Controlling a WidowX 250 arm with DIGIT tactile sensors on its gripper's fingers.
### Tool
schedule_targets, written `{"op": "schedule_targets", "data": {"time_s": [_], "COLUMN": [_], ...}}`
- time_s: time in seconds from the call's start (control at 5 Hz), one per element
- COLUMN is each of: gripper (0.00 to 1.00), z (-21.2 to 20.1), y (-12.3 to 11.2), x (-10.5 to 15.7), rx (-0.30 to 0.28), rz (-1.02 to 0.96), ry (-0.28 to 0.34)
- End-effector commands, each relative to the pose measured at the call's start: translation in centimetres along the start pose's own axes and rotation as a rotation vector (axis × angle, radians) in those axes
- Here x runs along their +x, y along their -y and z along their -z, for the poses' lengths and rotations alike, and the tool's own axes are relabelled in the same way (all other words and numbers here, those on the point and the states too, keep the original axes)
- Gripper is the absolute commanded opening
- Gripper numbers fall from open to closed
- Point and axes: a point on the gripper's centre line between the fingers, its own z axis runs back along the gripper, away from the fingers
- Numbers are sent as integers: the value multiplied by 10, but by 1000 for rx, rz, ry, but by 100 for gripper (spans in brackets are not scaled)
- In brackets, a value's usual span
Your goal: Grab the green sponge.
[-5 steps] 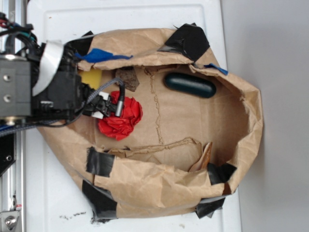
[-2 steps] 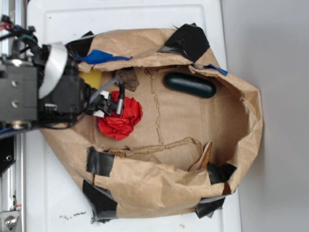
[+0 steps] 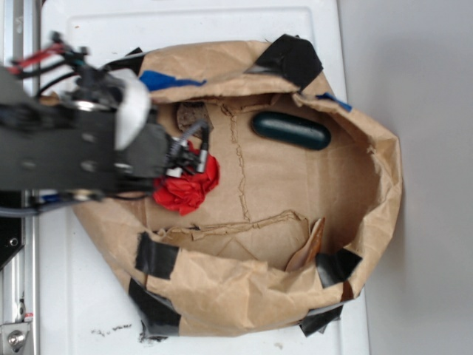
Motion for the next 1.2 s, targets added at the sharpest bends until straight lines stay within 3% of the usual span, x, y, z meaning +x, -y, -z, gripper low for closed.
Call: {"op": "schedule_targets", "data": {"time_s": [0.0, 0.4, 0.6, 1.0], "gripper": [100, 100, 100, 100], "z": [-11, 9, 8, -13], "y": [46, 65, 50, 32], "x": [9, 23, 25, 27], "rx": [4, 33, 18, -35], "rz": [-33, -27, 12, 55], "ry": [28, 76, 80, 7]}}
